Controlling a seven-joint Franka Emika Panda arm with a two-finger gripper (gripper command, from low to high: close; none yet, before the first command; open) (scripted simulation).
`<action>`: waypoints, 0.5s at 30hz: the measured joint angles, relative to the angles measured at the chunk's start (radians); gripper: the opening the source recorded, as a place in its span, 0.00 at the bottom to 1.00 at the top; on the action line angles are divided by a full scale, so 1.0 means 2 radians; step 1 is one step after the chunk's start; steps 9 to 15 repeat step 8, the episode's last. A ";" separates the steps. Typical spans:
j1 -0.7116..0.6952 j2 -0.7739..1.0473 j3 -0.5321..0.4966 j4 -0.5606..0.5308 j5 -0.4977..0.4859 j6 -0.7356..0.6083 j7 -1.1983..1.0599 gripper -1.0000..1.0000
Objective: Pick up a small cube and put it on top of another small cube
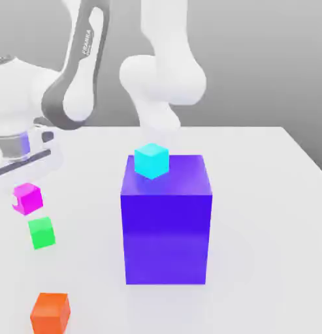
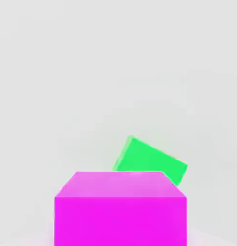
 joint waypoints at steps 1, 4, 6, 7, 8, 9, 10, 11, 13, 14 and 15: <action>0.000 0.013 0.000 -0.001 0.004 0.015 -0.002 0.00; 0.000 0.063 0.006 -0.001 0.026 0.063 -0.016 0.00; -0.008 0.090 0.017 0.000 0.041 0.089 -0.027 1.00; -0.008 0.090 0.017 0.000 0.041 0.089 -0.027 1.00; -0.008 0.090 0.017 0.000 0.041 0.089 -0.027 1.00; -0.008 0.090 0.017 0.000 0.041 0.089 -0.027 1.00; -0.008 0.090 0.017 0.000 0.041 0.089 -0.027 1.00; -0.008 0.090 0.017 0.000 0.041 0.089 -0.027 1.00; -0.008 0.090 0.017 0.000 0.041 0.089 -0.027 1.00; -0.008 0.090 0.017 0.000 0.041 0.089 -0.027 1.00; -0.008 0.090 0.017 0.000 0.041 0.089 -0.027 1.00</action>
